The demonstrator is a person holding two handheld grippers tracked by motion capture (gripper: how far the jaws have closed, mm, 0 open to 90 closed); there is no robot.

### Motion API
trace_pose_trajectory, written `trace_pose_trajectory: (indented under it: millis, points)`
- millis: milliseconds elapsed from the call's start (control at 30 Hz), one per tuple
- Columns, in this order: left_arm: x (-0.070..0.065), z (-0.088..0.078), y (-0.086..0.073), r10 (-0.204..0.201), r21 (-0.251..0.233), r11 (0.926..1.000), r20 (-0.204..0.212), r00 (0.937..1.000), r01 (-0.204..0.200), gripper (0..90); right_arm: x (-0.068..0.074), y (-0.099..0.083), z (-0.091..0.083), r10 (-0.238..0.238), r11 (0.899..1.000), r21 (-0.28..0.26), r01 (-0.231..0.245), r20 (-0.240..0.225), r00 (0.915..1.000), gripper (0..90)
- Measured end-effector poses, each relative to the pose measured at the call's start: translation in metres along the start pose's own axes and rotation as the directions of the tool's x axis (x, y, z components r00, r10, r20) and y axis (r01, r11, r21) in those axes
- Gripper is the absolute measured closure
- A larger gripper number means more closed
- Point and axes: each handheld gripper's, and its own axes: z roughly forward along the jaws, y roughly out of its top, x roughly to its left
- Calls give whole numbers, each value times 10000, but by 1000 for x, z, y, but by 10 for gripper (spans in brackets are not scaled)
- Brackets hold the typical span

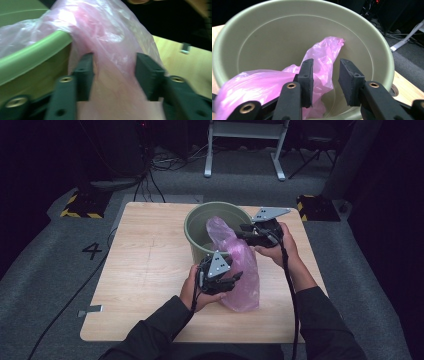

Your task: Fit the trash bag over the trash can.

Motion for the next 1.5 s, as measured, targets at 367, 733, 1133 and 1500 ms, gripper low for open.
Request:
trace_pose_trajectory:
  millis: [367, 733, 1133, 1500]
  points:
    - [4, -16, 10, 769, -187, 9966, -1435, 9867, -804, 893, 9, -13, -38, -291, 9941, -1052, 277, -117, 9995, 411]
    - [10, -27, 18, 723, -216, 9969, -1103, 9913, -751, 896, 39, -53, -72, -1417, 9761, -1797, 1219, -1019, 9846, 280]
    - [16, -35, 20, 801, -461, 9955, -671, 9945, -833, 894, 58, -57, -45, -2003, 9644, -1799, 1938, -185, 9796, 583]
    - [25, -51, 21, 836, -608, 9942, -755, 9936, -882, 867, 57, -46, -43, -2160, 9540, -2097, 2143, 150, 9763, 864]
